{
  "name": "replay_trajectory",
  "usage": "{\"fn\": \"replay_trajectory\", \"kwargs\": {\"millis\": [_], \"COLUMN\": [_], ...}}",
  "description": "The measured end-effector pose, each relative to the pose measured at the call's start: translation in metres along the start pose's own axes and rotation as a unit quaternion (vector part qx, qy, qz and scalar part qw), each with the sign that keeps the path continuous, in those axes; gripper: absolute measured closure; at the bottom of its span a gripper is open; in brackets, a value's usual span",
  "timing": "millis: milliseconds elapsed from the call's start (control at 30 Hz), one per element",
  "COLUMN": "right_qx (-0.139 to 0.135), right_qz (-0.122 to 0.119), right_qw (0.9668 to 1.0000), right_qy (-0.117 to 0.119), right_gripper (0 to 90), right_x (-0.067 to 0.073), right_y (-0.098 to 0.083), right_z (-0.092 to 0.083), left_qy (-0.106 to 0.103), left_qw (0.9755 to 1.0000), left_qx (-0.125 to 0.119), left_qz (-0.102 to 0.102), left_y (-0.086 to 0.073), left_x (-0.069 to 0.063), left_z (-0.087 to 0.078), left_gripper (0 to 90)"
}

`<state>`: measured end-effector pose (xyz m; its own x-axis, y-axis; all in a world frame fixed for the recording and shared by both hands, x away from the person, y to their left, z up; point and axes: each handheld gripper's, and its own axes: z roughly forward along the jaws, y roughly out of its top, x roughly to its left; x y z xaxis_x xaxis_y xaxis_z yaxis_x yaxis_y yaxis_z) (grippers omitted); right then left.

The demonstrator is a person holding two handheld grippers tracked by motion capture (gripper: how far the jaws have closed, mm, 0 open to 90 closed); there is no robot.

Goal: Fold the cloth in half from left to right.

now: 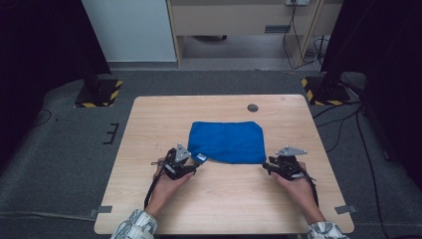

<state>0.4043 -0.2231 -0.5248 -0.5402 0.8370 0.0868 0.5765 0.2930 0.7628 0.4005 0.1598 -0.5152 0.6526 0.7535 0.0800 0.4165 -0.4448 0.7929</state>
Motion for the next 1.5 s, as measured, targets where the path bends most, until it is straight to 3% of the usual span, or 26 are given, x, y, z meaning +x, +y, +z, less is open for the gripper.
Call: {"fn": "replay_trajectory", "kwargs": {"millis": [133, 300, 467, 533, 667, 900, 1167, 1333, 1500], "right_qx": [0.008, 0.019, 0.018, 0.018, 0.015, 0.016, 0.018, 0.011, 0.012], "right_qz": [-0.005, -0.009, -0.025, -0.028, -0.029, -0.038, -0.038, -0.037, -0.038], "right_qw": [1.0000, 0.9998, 0.9995, 0.9994, 0.9994, 0.9990, 0.9991, 0.9993, 0.9992], "right_qy": [0.001, -0.004, -0.010, -0.012, -0.013, -0.016, -0.003, 0.004, 0.003], "right_gripper": [61.1, 60.0, 76.1, 82.9, 89.7, 90.0, 90.0, 90.0, 90.0], "right_x": [0.006, 0.010, 0.010, 0.010, 0.010, 0.011, 0.012, 0.011, 0.007], "right_y": [0.002, 0.001, 0.001, 0.001, 0.001, 0.001, 0.001, 0.000, -0.003], "right_z": [0.008, 0.014, 0.015, 0.015, 0.016, 0.017, 0.009, -0.002, -0.008], "left_qy": [-0.007, -0.006, -0.007, -0.007, -0.004, -0.010, -0.009, -0.008, -0.008], "left_qw": [1.0000, 0.9998, 0.9994, 0.9992, 0.9993, 0.9993, 0.9998, 0.9999, 0.9998], "left_qx": [-0.005, 0.009, 0.025, 0.030, 0.027, 0.026, 0.016, 0.005, -0.002], "left_qz": [0.004, 0.019, 0.022, 0.024, 0.025, 0.024, 0.013, -0.009, -0.017], "left_y": [0.001, 0.000, -0.004, -0.005, -0.002, 0.000, 0.001, -0.002, -0.003], "left_x": [-0.004, -0.008, -0.008, -0.008, -0.006, -0.005, 0.000, 0.009, 0.016], "left_z": [0.001, 0.007, 0.013, 0.014, 0.012, 0.009, 0.001, -0.009, -0.013], "left_gripper": [42.5, 43.6, 44.5, 48.9, 68.8, 86.6, 87.1, 87.3, 87.5]}}
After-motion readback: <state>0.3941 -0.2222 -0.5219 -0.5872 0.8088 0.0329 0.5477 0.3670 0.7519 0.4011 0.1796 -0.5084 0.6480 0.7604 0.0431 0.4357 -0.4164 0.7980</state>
